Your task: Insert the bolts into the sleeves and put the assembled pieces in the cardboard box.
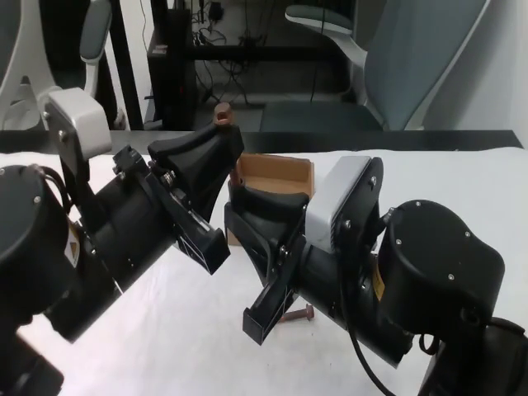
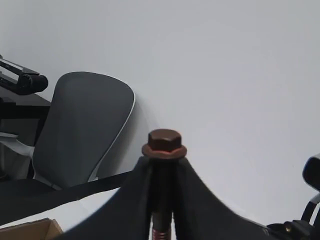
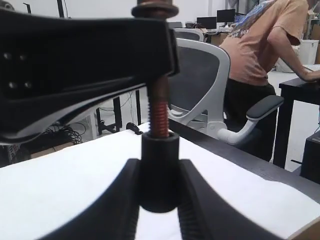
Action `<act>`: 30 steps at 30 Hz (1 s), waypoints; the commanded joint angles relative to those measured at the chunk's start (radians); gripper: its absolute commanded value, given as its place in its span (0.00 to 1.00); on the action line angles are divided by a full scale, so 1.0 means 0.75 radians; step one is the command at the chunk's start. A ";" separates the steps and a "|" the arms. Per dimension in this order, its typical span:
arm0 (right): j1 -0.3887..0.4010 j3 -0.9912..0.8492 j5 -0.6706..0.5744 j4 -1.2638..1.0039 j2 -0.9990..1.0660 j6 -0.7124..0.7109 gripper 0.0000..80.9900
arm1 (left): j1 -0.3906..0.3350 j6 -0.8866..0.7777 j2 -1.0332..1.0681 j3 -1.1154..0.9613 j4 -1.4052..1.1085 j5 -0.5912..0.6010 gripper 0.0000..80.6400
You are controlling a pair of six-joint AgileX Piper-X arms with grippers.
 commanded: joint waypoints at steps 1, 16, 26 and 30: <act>-0.006 -0.005 0.038 -0.038 -0.017 -0.002 0.00 | -0.004 -0.011 -0.002 -0.002 0.004 0.039 0.02; -0.006 -0.005 0.042 -0.055 -0.017 -0.002 0.00 | -0.002 0.076 -0.002 -0.002 0.113 -0.009 0.86; -0.073 -0.012 0.179 0.166 -0.017 0.038 0.00 | -0.002 0.227 -0.044 -0.002 -0.259 -0.195 0.87; -0.186 -0.133 0.182 0.546 -0.017 0.067 0.00 | -0.002 0.260 -0.170 -0.002 -0.236 -0.222 0.48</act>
